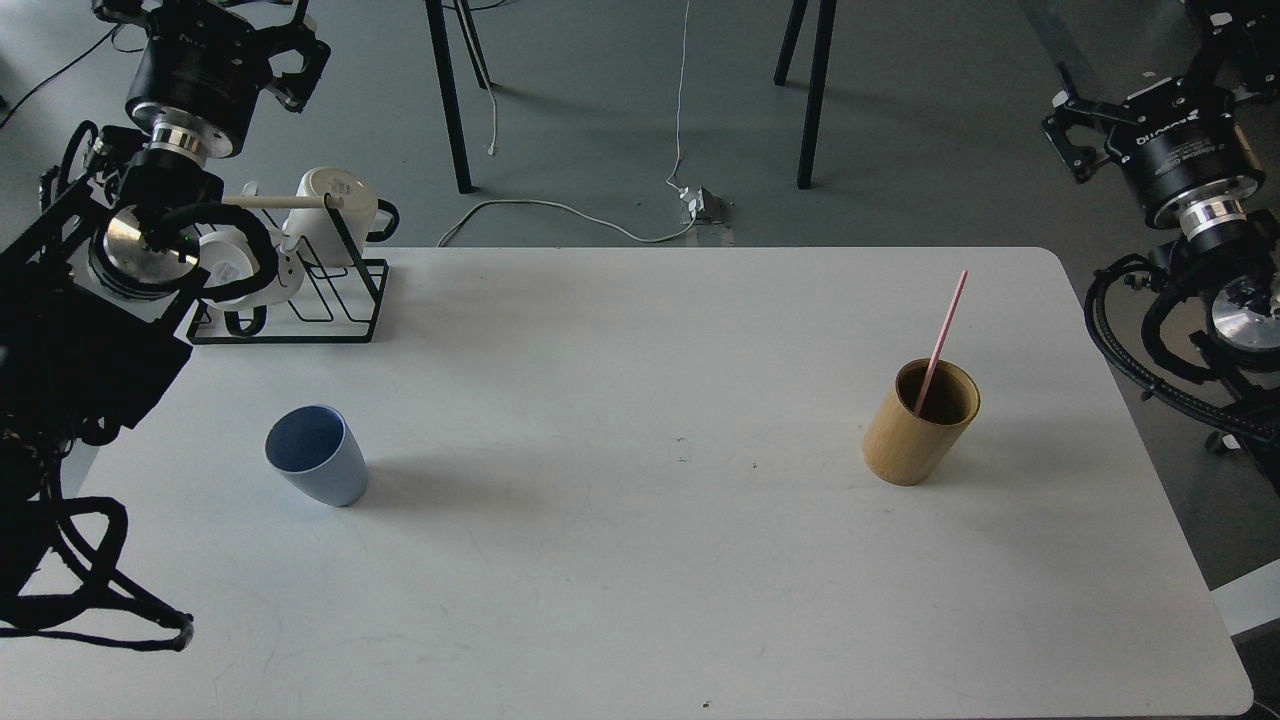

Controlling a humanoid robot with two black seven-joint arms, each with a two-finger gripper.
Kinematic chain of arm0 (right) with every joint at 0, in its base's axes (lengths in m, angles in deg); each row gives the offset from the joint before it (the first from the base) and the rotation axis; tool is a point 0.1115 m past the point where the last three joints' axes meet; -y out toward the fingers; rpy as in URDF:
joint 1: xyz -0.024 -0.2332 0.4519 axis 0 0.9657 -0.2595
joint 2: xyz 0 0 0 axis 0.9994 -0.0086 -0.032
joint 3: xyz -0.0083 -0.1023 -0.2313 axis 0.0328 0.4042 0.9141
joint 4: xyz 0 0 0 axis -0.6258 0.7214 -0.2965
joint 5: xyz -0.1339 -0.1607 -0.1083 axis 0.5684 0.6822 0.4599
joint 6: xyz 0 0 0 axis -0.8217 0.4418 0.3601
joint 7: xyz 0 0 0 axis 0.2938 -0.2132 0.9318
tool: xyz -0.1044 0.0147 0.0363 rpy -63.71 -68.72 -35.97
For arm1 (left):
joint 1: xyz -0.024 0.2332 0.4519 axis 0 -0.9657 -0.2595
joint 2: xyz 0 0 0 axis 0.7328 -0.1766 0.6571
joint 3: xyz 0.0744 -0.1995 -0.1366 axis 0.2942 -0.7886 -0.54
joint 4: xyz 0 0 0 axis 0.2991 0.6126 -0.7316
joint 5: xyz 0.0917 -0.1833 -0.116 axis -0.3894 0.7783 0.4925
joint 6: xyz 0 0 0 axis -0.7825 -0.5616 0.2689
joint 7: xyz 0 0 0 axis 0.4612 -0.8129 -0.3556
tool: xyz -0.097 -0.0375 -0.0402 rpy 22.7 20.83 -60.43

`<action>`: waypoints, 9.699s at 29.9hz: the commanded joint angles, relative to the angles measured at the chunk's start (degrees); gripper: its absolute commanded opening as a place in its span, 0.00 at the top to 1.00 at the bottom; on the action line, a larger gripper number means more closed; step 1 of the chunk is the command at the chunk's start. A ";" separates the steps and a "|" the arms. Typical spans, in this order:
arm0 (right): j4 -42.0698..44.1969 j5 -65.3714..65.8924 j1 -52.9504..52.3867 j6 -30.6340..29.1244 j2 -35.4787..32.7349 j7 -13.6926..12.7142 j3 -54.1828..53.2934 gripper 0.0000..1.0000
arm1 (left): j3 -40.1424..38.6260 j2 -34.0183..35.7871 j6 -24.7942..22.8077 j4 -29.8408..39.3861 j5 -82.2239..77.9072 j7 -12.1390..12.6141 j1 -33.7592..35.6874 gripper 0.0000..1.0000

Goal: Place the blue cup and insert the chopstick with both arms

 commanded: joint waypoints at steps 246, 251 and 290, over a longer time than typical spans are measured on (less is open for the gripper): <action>-32.96 102.31 -15.52 23.52 8.07 -8.24 39.96 0.97 | 9.69 0.62 0.00 -8.28 -2.70 0.03 2.29 0.01; -33.05 102.40 -14.21 23.43 8.07 -8.16 40.75 0.97 | 9.69 0.97 0.00 -8.28 -2.70 0.11 2.29 0.01; -32.53 81.60 -10.60 20.53 -1.59 -5.18 11.93 0.01 | 9.52 0.88 0.00 -8.28 -2.70 0.03 2.29 0.01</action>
